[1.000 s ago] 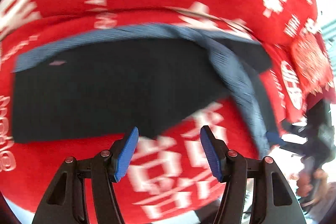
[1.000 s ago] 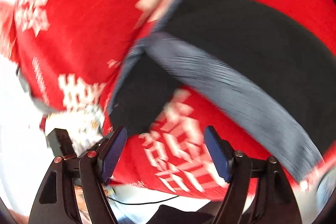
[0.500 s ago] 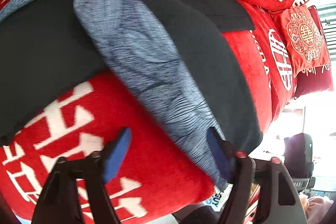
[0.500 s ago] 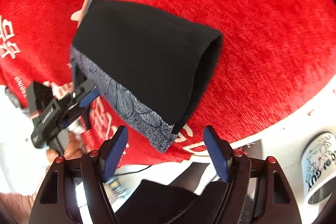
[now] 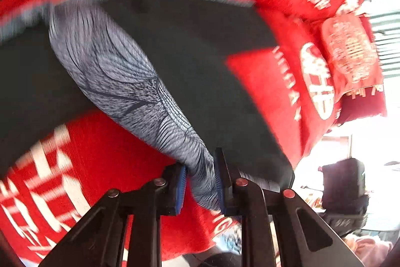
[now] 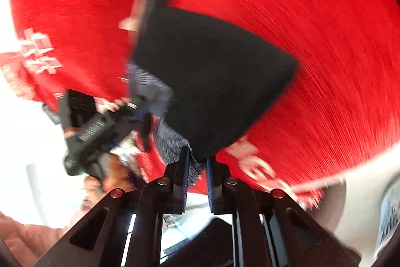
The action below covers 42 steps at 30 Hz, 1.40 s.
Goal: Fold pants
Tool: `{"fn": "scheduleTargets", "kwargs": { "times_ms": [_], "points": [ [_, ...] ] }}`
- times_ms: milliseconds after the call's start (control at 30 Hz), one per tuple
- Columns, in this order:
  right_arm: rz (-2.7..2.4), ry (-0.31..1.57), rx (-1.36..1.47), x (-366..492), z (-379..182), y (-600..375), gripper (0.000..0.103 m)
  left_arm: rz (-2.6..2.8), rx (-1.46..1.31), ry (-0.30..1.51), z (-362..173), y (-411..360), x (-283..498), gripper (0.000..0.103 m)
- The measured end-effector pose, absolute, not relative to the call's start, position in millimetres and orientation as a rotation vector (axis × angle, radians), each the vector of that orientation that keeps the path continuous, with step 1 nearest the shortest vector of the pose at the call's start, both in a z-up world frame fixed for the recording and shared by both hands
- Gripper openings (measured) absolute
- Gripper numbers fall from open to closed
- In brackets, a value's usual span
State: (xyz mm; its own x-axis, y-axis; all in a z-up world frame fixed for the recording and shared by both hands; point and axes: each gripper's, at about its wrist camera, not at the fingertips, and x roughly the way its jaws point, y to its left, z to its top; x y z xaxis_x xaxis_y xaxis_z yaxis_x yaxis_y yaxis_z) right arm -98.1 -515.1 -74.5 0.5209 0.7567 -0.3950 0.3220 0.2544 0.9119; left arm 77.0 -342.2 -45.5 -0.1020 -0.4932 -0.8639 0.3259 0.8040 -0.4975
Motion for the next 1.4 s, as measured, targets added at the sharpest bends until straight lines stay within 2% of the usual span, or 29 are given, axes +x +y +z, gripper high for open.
{"fn": "scheduleTargets", "kwargs": {
  "times_ms": [100, 200, 400, 467, 500, 533, 667, 700, 767, 800, 833, 867, 967, 1000, 1067, 1100, 1133, 1300, 1367, 1400],
  "points": [
    [0.379, 0.897, 1.278, -55.0, -33.5, -544.5, 0.009, -0.723, -0.142, 1.433, -16.6, -352.4, 103.8, 0.022],
    [0.357, 0.848, 1.158, -3.1, -11.8, -568.7, 0.009, -0.730, -0.117, 1.355, -1.5, -366.1, 138.3, 0.022],
    [0.298, 0.905, 0.957, 84.9, 0.2, -602.8, 0.009, -0.632, -0.044, 1.259, 7.8, -366.9, 198.5, 0.023],
    [0.264, 0.902, 1.015, 109.1, -7.4, -619.0, 0.009, -0.586, -0.009, 1.231, 5.5, -364.2, 205.9, 0.040],
    [0.231, 0.889, 1.051, 120.0, -12.2, -631.1, 0.009, -0.553, -0.009, 1.225, 3.1, -356.8, 209.0, 0.062],
    [0.206, 0.885, 1.069, 128.0, -16.9, -639.1, 0.010, -0.523, -0.022, 1.215, 1.3, -348.7, 210.1, 0.070],
    [0.067, 1.027, 1.025, 142.0, -39.3, -657.3, 0.020, -0.417, -0.012, 1.277, -23.7, -325.0, 204.0, 0.070],
    [0.064, 1.017, 1.006, 136.4, -35.8, -658.6, 0.026, -0.396, 0.000, 1.291, -29.5, -320.3, 200.9, 0.070],
    [0.049, 0.966, 0.962, 112.2, -23.1, -662.7, 0.038, -0.360, 0.035, 1.307, -38.2, -311.6, 192.8, 0.070],
    [0.027, 0.956, 0.956, 96.6, -20.7, -664.9, 0.055, -0.339, 0.051, 1.316, -42.7, -307.4, 190.2, 0.070],
    [0.006, 0.951, 0.959, 79.9, -23.5, -670.5, 0.065, -0.323, 0.054, 1.324, -46.3, -303.7, 187.0, 0.070],
    [-0.005, 0.953, 0.973, 67.4, -27.4, -672.3, 0.065, -0.302, 0.047, 1.336, -50.9, -298.6, 186.3, 0.070],
    [0.000, 1.023, 1.062, 57.1, -58.1, -675.1, 0.065, -0.218, 0.031, 1.371, -69.9, -284.6, 192.8, 0.070],
    [0.000, 1.040, 1.099, 58.2, -70.7, -673.7, 0.061, -0.191, 0.027, 1.385, -77.0, -281.4, 194.0, 0.070],
    [0.010, 1.045, 1.165, 64.1, -89.2, -671.6, 0.047, -0.159, 0.018, 1.403, -86.3, -276.9, 193.6, 0.070],
    [0.014, 1.043, 1.183, 70.9, -96.9, -670.1, 0.023, -0.155, 0.018, 1.405, -87.7, -277.3, 192.6, 0.070],
    [0.019, 1.037, 1.177, 74.9, -97.0, -668.5, 0.005, -0.152, 0.024, 1.404, -89.4, -277.3, 190.6, 0.070],
    [-0.051, 1.144, 1.049, 66.3, -102.4, -666.9, 0.007, -0.125, 0.065, 1.432, -100.7, -276.5, 182.9, 0.070],
    [-0.102, 1.141, 0.957, 58.4, -79.0, -663.4, 0.023, -0.118, 0.071, 1.430, -94.8, -275.8, 182.2, 0.070],
    [-0.091, 1.118, 0.920, 57.9, -66.3, -662.2, 0.024, -0.132, 0.073, 1.411, -88.1, -276.6, 182.4, 0.070]
  ]
}}
